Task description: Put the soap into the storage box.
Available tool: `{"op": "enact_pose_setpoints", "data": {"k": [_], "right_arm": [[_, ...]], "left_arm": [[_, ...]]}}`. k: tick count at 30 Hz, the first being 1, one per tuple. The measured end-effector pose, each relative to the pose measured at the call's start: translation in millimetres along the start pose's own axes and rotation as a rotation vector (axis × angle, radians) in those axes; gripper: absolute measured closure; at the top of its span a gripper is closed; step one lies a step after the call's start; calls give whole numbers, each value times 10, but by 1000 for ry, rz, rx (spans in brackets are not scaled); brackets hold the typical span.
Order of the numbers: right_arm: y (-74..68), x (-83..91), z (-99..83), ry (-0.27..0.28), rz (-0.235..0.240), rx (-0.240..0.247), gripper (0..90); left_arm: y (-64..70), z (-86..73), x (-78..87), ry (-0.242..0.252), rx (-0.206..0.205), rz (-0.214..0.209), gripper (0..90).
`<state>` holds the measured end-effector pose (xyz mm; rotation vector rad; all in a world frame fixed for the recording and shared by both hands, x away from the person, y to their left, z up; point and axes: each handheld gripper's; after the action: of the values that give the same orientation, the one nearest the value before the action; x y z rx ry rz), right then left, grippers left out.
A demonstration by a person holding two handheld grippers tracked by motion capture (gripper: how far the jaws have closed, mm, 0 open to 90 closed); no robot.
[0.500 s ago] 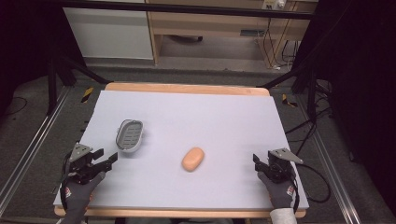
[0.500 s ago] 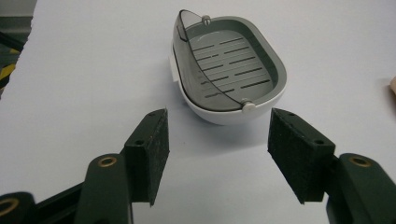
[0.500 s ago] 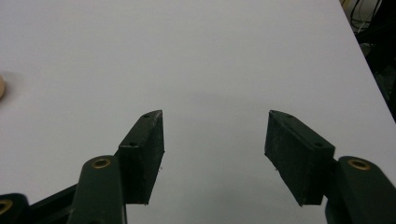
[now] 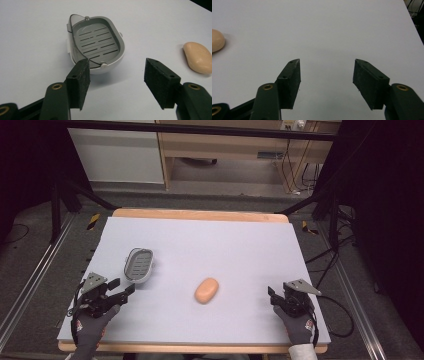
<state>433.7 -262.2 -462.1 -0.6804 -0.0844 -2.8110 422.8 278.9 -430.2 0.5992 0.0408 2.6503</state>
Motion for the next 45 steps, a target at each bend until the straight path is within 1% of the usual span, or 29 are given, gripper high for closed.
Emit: {"op": "enact_pose_setpoints", "data": {"k": [4,5,7,8,9,11,12,13,14,15,16,18,20,26,27,28,29,30,31,33,34,35,39,43,44,45], "right_arm": [[-6,6,4,0,6,-1,390],[-8,2,5,-1,6,-1,389],[-9,-1,6,-4,9,2,388],[-9,-1,6,-4,9,2,388],[-10,2,11,-2,11,2,388],[-11,5,14,-1,12,0,387],[-11,5,14,-1,12,0,387],[-9,3,18,0,10,7,386],[-13,5,21,-3,9,2,386],[-14,4,23,-3,9,2,386],[-15,4,24,-2,11,4,386],[-17,3,25,-1,11,5,386],[-21,2,30,-3,10,7,386],[-14,10,35,1,7,7,386],[-14,15,38,1,11,3,386],[-14,15,38,1,11,3,386],[-16,19,41,0,13,-2,386],[-16,20,42,0,14,1,387],[-16,20,42,0,14,1,387],[-20,23,44,1,14,3,387],[-18,20,45,3,15,5,388],[-18,19,45,3,16,6,388],[-15,17,46,3,18,5,389],[-11,18,48,2,22,2,392],[-11,18,48,2,22,2,392],[-10,19,49,2,23,1,392]], "left_arm": [[83,21,-14,0,-15,-20,367],[83,21,-14,0,-15,-20,366],[152,44,-29,-4,-32,-34,363],[152,44,-29,-4,-32,-34,361],[201,57,-44,-8,-40,-42,359],[251,68,-64,-12,-46,-51,356],[251,68,-64,-12,-46,-51,353],[293,78,-89,-17,-59,-60,351],[293,78,-89,-17,-59,-60,349],[331,90,-108,-20,-69,-68,348],[350,95,-118,-19,-70,-71,347],[365,102,-127,-24,-76,-75,345],[412,130,-157,-28,-88,-86,341],[476,183,-204,-23,-94,-98,334],[506,209,-229,-24,-97,-102,333],[506,209,-229,-24,-97,-102,331],[543,239,-256,-23,-102,-107,328],[543,239,-256,-23,-102,-107,325],[566,262,-272,-23,-109,-113,325],[608,294,-304,-22,-110,-121,321],[644,325,-333,-23,-120,-128,318],[644,325,-333,-23,-120,-128,316],[770,408,-422,-16,-123,-147,308],[882,456,-503,-26,-141,-164,299],[882,456,-503,-26,-141,-164,297],[913,464,-524,-26,-143,-169,297]]}}
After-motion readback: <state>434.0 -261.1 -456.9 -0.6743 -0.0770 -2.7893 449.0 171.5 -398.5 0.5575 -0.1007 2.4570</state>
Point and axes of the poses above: each handheld gripper's, and its own axes: x roughly backward along the jaws, z roughly out of its top, y roughly to its right, and after that the axes turned 6 degrees about y, right-handed
